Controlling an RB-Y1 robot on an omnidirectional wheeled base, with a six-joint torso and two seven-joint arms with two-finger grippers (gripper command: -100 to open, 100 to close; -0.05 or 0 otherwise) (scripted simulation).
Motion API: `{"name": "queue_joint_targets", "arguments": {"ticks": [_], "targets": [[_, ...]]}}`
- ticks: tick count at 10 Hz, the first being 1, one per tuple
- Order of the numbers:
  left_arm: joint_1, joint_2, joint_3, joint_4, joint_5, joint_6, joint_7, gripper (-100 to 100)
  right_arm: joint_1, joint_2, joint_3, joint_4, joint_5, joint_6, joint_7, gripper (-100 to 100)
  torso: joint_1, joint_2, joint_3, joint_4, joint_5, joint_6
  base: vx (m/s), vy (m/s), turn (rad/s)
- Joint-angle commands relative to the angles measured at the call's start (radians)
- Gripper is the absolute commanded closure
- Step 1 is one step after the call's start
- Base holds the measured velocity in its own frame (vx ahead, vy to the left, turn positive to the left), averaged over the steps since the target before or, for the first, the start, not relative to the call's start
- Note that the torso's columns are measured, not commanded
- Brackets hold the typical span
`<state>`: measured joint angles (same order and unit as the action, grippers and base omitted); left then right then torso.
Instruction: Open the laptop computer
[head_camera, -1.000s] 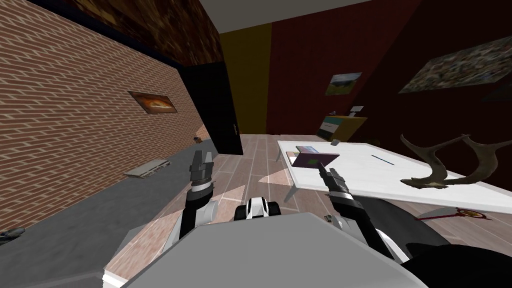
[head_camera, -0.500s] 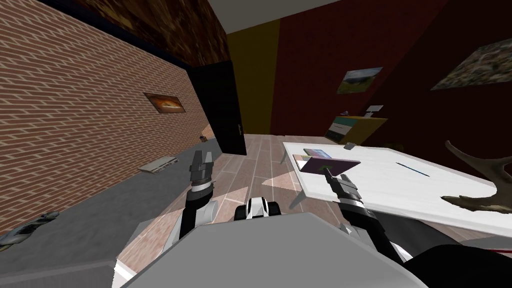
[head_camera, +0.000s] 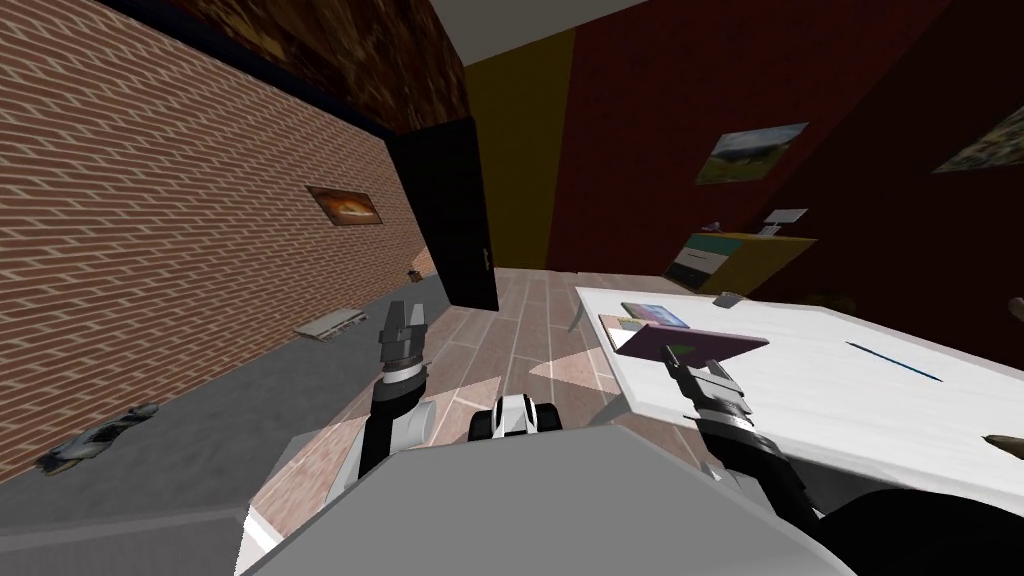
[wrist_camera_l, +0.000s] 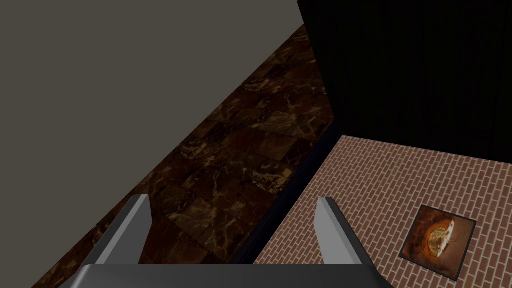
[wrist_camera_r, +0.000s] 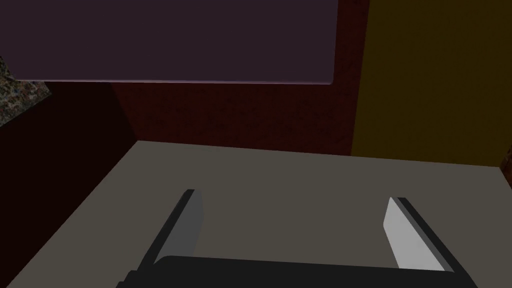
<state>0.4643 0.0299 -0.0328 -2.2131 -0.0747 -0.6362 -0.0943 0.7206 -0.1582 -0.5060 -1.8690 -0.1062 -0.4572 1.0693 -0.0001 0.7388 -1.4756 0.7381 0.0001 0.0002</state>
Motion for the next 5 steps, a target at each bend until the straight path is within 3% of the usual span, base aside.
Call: {"name": "queue_joint_targets", "arguments": {"ticks": [1, 4, 5], "targets": [[0.000, 0.000, 0.000, 0.000, 0.000, 0.000, 0.000, 0, 0.004, 0.009, -0.031, 0.030, 0.013, -0.005, 0.068, -100, 0.000, 0.000, 0.000, 0.000, 0.000, 0.000, 0.060, 0.031, 0.086], [0.000, 0.000, 0.000, 0.000, 0.000, 0.000, 0.000, 0, 0.012, 0.019, -0.091, 0.082, 0.036, -0.013, 0.153, -100, 0.000, -0.001, -0.001, 0.000, 0.000, 0.000, 0.076, 0.027, 0.108], [0.000, 0.000, 0.000, 0.000, 0.000, 0.000, 0.000, 0, 0.012, 0.019, -0.091, 0.082, 0.036, -0.013, 0.163, -100, 0.000, -0.001, -0.001, 0.000, 0.000, 0.000, 0.053, 0.019, 0.070]]}}
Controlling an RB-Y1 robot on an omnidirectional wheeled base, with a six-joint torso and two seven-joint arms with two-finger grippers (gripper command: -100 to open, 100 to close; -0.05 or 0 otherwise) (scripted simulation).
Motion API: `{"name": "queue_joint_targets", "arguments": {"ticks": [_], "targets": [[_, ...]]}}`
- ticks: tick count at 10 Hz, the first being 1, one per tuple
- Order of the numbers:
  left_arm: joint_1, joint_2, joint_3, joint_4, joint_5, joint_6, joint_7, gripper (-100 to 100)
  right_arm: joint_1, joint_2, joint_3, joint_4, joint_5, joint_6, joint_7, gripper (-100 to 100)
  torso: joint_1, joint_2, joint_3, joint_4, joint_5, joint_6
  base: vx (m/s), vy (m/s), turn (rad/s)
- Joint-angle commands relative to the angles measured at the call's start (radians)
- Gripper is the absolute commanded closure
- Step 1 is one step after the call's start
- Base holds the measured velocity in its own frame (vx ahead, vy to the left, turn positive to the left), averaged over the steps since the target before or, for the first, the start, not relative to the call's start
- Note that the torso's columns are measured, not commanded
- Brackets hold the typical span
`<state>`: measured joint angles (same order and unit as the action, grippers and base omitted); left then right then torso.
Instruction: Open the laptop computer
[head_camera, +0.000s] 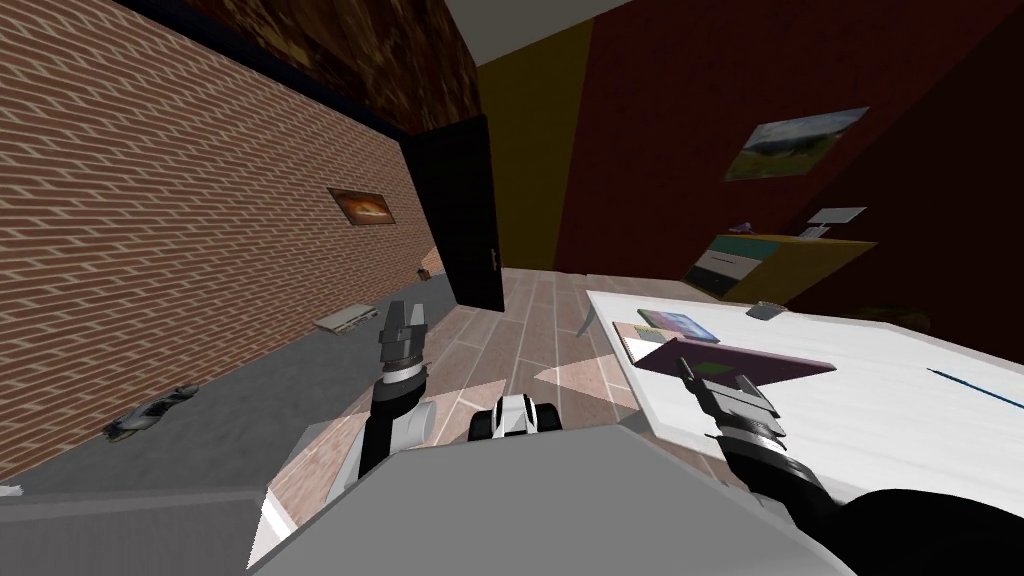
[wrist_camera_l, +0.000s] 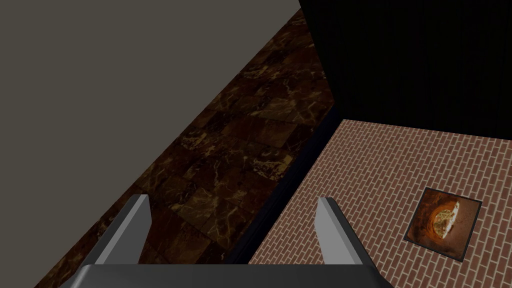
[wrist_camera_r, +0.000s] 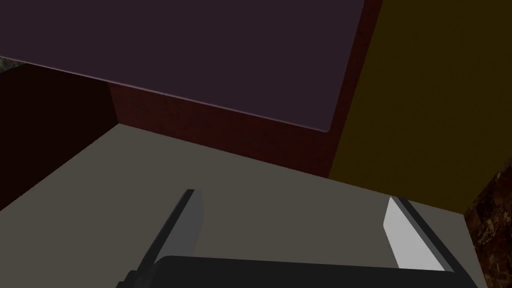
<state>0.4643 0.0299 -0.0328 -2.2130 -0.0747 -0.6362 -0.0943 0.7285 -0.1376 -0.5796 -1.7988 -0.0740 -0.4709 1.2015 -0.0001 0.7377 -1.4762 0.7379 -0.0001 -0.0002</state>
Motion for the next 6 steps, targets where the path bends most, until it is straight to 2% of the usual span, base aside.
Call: {"name": "queue_joint_targets", "arguments": {"ticks": [1, 2, 4, 5, 6], "targets": [[0.000, 0.000, 0.000, 0.000, 0.000, 0.000, 0.000, 0, 0.007, 0.002, -0.048, 0.037, 0.016, -0.004, 0.071, -100, 0.000, 0.001, 0.001, 0.000, 0.000, 0.000, 0.069, 0.035, 0.139], [0.000, 0.000, 0.000, 0.000, 0.000, 0.000, 0.000, 0, 0.007, 0.002, -0.048, 0.037, 0.016, -0.004, 0.077, -100, 0.001, 0.000, 0.000, 0.000, 0.000, 0.000, 0.066, 0.028, 0.056], [0.000, 0.000, 0.000, 0.000, 0.000, 0.000, 0.000, 0, 0.012, 0.010, -0.106, 0.085, 0.042, -0.012, 0.145, -100, 0.000, 0.000, 0.000, 0.000, 0.000, 0.000, 0.075, 0.035, 0.141], [0.000, 0.000, 0.000, 0.000, 0.000, 0.000, 0.000, 0, 0.012, 0.010, -0.106, 0.085, 0.042, -0.012, 0.165, -100, 0.001, -0.001, 0.000, 0.000, 0.000, 0.000, 0.076, 0.030, 0.063], [0.000, 0.000, 0.000, 0.000, 0.000, 0.000, 0.000, 0, 0.015, 0.013, -0.134, 0.108, 0.054, -0.016, 0.201, -100, 0.000, 0.000, 0.000, 0.000, 0.000, 0.000, 0.067, 0.022, 0.097]]}}
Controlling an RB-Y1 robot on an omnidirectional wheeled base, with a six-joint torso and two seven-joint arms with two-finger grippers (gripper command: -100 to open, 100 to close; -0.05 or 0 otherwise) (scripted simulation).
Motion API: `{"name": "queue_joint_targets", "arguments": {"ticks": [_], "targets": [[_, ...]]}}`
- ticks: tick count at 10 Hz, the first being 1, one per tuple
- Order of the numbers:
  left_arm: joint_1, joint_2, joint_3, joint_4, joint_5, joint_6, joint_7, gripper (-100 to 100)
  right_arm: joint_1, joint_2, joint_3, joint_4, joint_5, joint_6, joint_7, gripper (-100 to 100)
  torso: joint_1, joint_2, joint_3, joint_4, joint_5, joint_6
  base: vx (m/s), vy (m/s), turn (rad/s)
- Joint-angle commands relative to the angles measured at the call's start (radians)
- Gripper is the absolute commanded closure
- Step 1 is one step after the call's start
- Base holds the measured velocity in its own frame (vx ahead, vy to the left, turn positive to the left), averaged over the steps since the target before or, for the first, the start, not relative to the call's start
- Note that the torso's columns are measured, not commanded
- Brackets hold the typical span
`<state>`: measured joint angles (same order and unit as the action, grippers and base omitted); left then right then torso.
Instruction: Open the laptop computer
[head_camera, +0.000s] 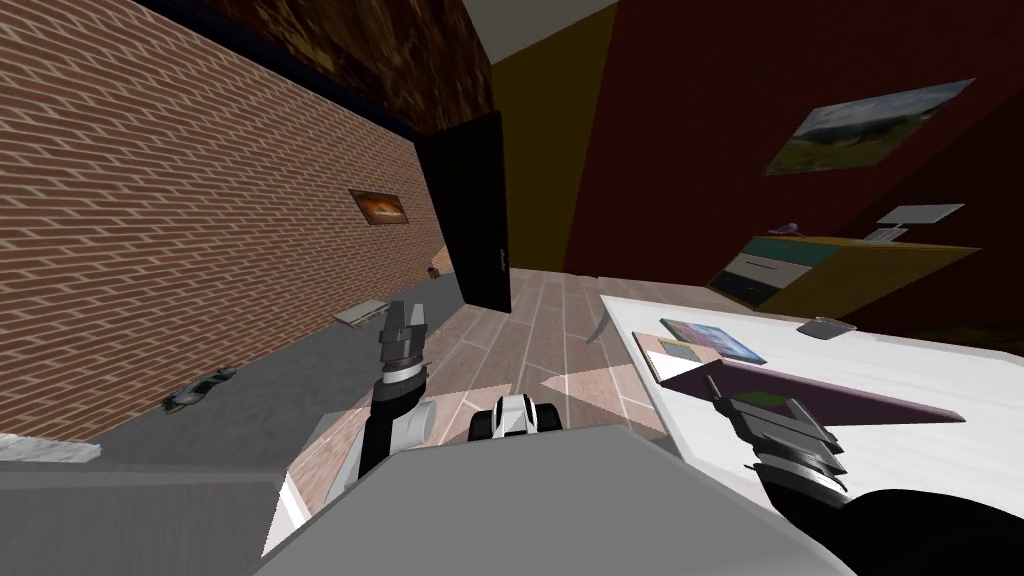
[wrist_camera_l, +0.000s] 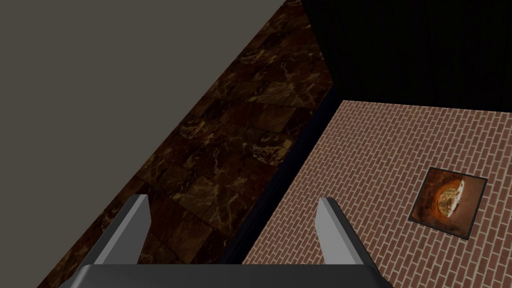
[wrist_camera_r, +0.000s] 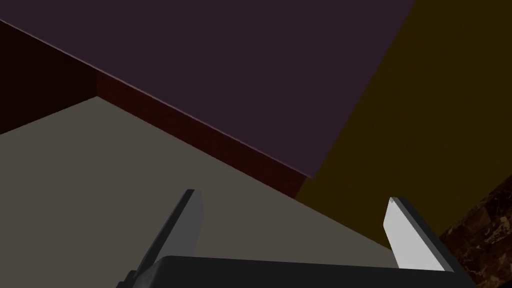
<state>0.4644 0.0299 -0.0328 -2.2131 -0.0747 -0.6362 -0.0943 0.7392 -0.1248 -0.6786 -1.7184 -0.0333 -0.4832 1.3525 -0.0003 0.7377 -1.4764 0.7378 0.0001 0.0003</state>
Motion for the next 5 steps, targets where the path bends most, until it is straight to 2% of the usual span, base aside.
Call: {"name": "queue_joint_targets", "arguments": {"ticks": [1, 2, 4, 5], "targets": [[0.000, 0.000, 0.000, 0.000, 0.000, 0.000, 0.000, 0, 0.006, 0.004, -0.062, 0.048, 0.026, -0.007, 0.079, -100, 0.000, 0.001, 0.001, 0.000, 0.000, 0.000, 0.095, 0.019, 0.192], [0.000, 0.000, 0.000, 0.000, 0.000, 0.000, 0.000, 0, 0.006, 0.004, -0.062, 0.048, 0.026, -0.007, 0.095, -100, 0.000, 0.000, 0.000, 0.000, 0.000, -0.001, 0.076, 0.009, 0.056], [0.000, 0.000, 0.000, 0.000, 0.000, 0.000, 0.000, 0, 0.011, 0.008, -0.111, 0.086, 0.048, -0.015, 0.158, -100, 0.001, 0.002, 0.001, 0.001, 0.000, 0.000, 0.066, 0.028, 0.123], [0.000, 0.000, 0.000, 0.000, 0.000, 0.000, 0.000, 0, 0.011, 0.008, -0.111, 0.086, 0.048, -0.015, 0.169, -100, 0.001, 0.000, 0.000, 0.000, 0.000, 0.000, 0.065, 0.016, 0.036]]}}
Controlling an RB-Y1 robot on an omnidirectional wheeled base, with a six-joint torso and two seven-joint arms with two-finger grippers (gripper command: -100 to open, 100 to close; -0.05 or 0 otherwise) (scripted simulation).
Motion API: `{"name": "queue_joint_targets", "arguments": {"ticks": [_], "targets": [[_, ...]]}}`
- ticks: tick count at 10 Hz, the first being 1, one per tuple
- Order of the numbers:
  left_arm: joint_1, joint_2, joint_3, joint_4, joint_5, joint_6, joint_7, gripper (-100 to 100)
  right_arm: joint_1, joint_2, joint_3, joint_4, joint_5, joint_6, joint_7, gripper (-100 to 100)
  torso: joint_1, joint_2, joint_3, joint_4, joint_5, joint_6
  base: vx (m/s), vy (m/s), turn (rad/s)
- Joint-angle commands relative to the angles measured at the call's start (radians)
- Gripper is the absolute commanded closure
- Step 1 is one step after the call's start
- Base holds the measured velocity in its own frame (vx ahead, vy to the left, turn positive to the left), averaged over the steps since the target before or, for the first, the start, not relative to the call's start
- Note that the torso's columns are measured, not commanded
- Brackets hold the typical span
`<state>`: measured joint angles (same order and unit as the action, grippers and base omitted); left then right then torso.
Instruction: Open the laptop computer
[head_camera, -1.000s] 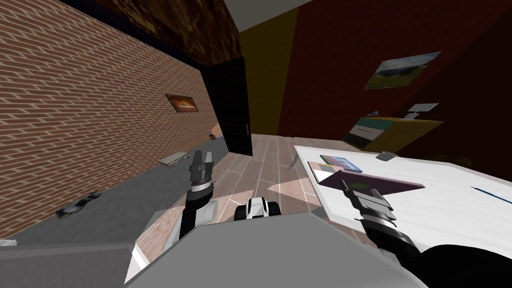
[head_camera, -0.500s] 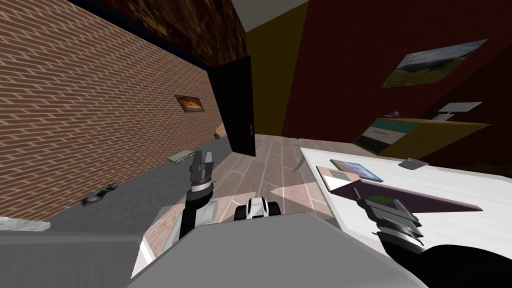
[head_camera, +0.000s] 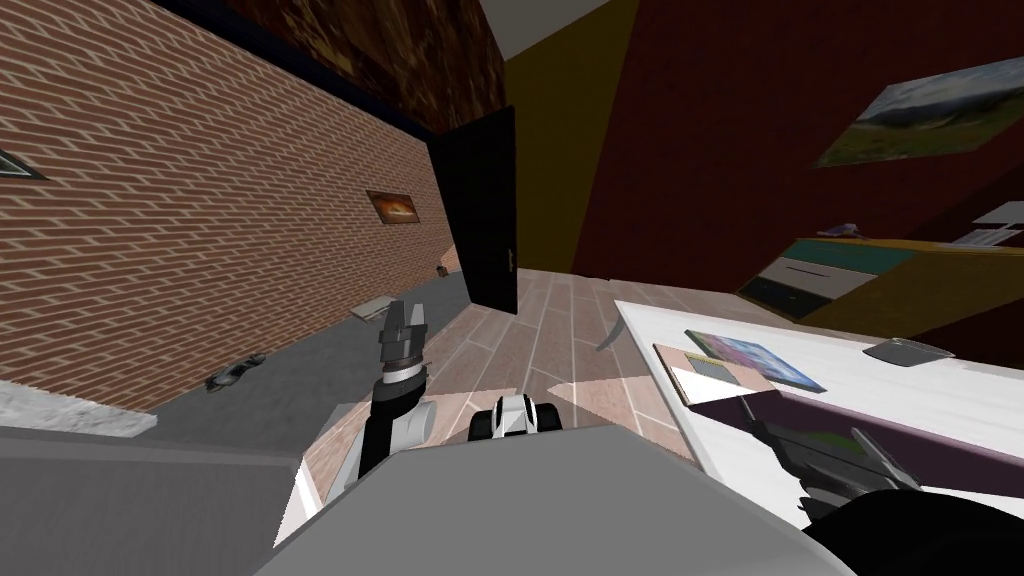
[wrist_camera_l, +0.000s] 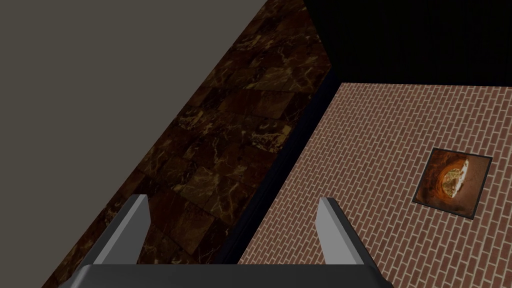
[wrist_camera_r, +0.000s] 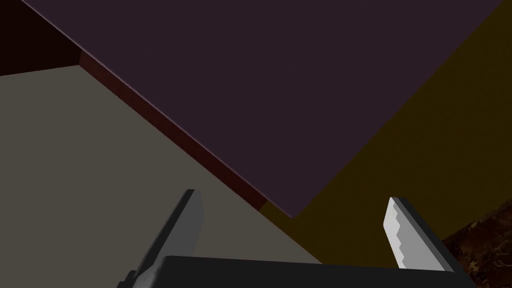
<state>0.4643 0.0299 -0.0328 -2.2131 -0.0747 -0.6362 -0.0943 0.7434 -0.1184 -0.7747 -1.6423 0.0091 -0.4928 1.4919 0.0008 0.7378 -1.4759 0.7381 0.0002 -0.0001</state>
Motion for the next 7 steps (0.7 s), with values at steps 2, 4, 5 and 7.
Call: {"name": "queue_joint_targets", "arguments": {"ticks": [2, 4, 5, 7], "targets": [[0.000, 0.000, 0.000, 0.000, 0.000, 0.000, 0.000, 0, 0.011, 0.004, -0.057, 0.042, 0.025, -0.011, 0.092, -100, -0.001, 0.000, 0.000, 0.000, 0.000, 0.000, 0.066, 0.025, 0.097], [0.000, 0.000, 0.000, 0.000, 0.000, 0.000, 0.000, 0, 0.015, 0.004, -0.090, 0.067, 0.039, -0.016, 0.142, -100, -0.001, 0.000, 0.000, 0.000, 0.000, 0.000, 0.073, 0.021, 0.112], [0.000, 0.000, 0.000, 0.000, 0.000, 0.000, 0.000, 0, 0.017, 0.003, -0.103, 0.077, 0.044, -0.018, 0.162, -100, -0.001, 0.000, 0.000, 0.000, 0.000, 0.000, 0.066, 0.014, 0.081], [0.000, 0.000, 0.000, 0.000, 0.000, 0.000, 0.000, 0, 0.021, -0.002, -0.129, 0.097, 0.054, -0.022, 0.203, -100, -0.001, 0.000, 0.000, 0.000, 0.000, 0.000, 0.074, 0.014, 0.086]]}}
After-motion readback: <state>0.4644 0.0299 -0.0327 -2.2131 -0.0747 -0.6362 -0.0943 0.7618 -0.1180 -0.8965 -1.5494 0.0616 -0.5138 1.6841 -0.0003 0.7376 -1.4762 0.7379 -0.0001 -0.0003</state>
